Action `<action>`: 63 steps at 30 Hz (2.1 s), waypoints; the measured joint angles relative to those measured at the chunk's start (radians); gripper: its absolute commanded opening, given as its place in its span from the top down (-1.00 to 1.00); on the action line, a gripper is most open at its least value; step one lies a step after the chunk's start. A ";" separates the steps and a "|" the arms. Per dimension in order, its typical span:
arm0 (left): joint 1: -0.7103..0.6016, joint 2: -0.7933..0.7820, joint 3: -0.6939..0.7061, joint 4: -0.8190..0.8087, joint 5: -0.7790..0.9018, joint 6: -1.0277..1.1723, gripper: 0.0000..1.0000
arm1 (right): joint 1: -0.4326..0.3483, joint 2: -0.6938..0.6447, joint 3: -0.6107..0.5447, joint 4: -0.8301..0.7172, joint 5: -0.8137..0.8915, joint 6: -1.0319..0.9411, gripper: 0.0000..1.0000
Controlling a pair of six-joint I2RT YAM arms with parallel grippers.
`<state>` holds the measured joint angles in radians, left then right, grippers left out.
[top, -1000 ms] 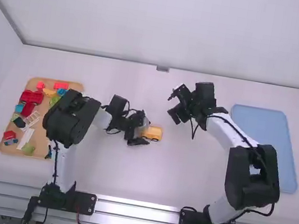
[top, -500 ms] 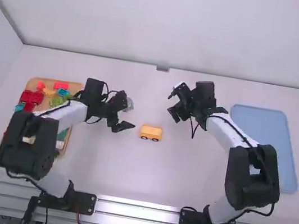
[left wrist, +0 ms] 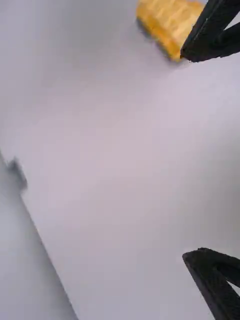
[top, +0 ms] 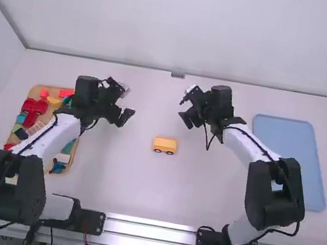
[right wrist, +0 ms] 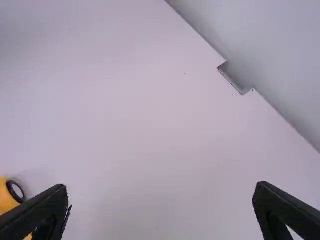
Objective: Assemble lego blocks to make yellow taxi
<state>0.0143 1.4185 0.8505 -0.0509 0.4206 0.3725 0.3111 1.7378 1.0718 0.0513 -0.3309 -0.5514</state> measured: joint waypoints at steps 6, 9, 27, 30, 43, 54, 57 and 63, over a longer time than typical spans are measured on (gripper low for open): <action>0.000 -0.087 0.000 0.000 -0.451 -0.287 -0.97 | 0.000 0.000 0.000 -0.003 0.000 -0.001 -0.96; 0.000 -0.098 0.000 0.021 -0.572 -0.339 -0.98 | 0.000 0.000 0.000 -0.003 0.000 -0.001 -0.96; 0.018 -0.074 0.167 -0.042 -0.787 -0.328 -0.98 | 0.044 0.000 0.000 0.063 -0.003 -0.001 -0.96; 0.085 -0.010 0.315 -0.161 -0.727 -0.328 -0.98 | 0.058 0.000 0.000 0.082 -0.003 -0.001 -0.96; 0.309 0.521 0.969 -0.731 -0.582 -0.380 -0.98 | 0.063 0.000 0.000 0.102 -0.003 0.000 -0.96; 0.338 0.912 1.391 -0.970 -0.491 -0.406 -0.98 | 0.063 0.000 0.000 0.102 -0.002 -0.001 -0.96; 0.368 0.954 1.400 -0.994 -0.478 -0.457 -0.97 | 0.063 0.000 0.000 0.101 -0.003 -0.001 -0.96; 0.441 0.975 1.358 -0.958 -0.472 -0.632 -0.99 | 0.063 0.000 0.000 0.102 -0.002 0.000 -0.96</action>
<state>0.4557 2.3939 2.2089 -1.0092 -0.0513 -0.2592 0.3740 1.7378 1.0714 0.1532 -0.3332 -0.5518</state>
